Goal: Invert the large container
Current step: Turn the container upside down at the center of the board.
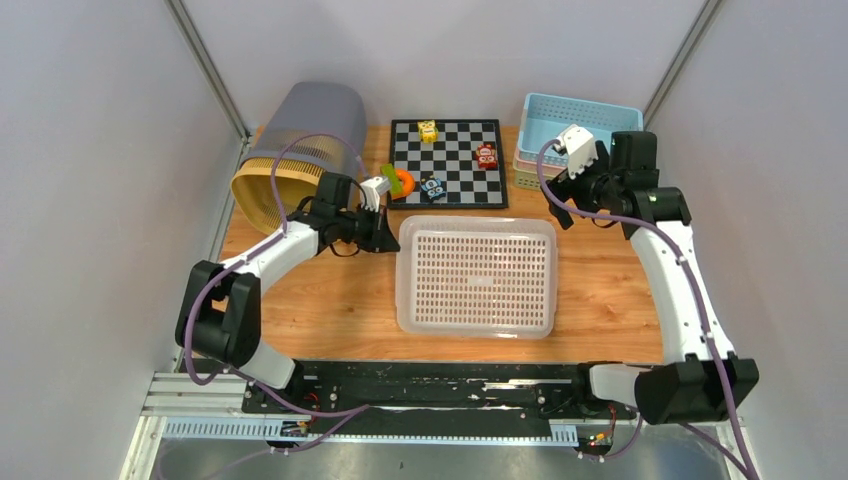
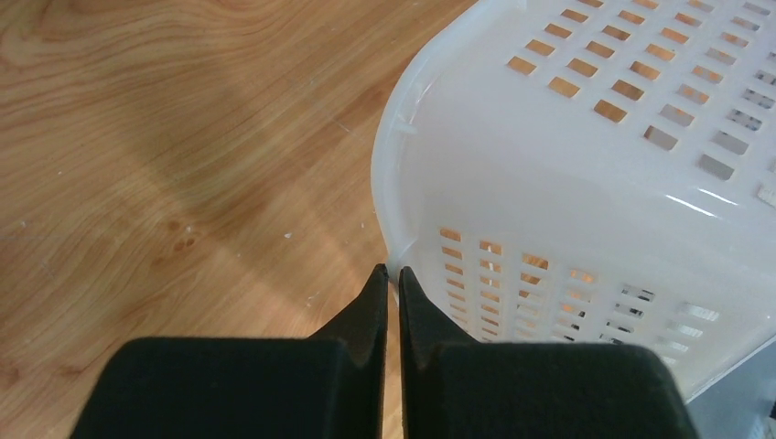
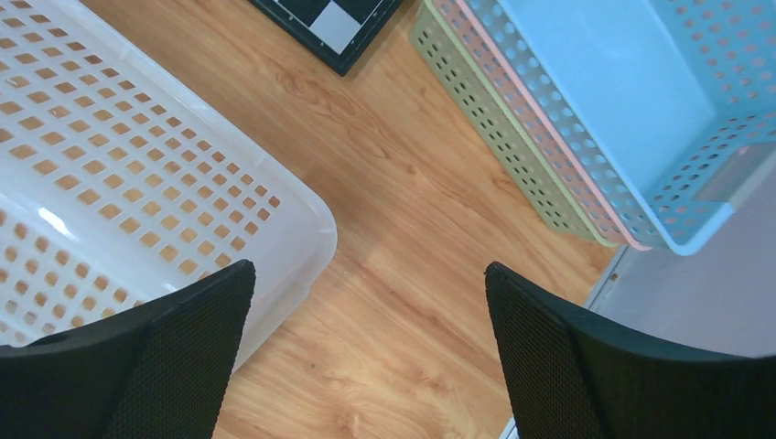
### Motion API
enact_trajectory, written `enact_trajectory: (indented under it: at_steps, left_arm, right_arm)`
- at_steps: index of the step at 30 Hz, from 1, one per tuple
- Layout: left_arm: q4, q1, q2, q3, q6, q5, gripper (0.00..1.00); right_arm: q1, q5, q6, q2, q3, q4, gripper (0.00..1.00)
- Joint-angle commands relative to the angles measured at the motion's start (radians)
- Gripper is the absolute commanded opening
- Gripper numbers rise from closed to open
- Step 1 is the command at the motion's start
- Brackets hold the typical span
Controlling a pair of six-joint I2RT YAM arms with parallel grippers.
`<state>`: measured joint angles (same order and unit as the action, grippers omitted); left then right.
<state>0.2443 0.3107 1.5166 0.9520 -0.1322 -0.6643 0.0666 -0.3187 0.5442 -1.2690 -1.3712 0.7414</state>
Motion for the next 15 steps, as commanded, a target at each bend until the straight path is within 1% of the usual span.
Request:
enact_trajectory:
  at_steps: [1, 5, 15]
  left_arm:
    - [-0.065, 0.004, 0.018, -0.038, -0.016, 0.040, 0.00]
    - [-0.085, 0.004, 0.024, -0.057, -0.034, 0.060, 0.00]
    - [-0.108, 0.014, 0.077, -0.075, -0.053, 0.130, 0.00]
  right_arm:
    - [-0.013, 0.014, -0.056, 0.078, 0.065, -0.086, 0.98]
    - [-0.013, -0.001, -0.073, 0.115, 0.107, -0.133, 0.98]
    - [-0.013, -0.020, -0.081, 0.123, 0.131, -0.152, 0.98]
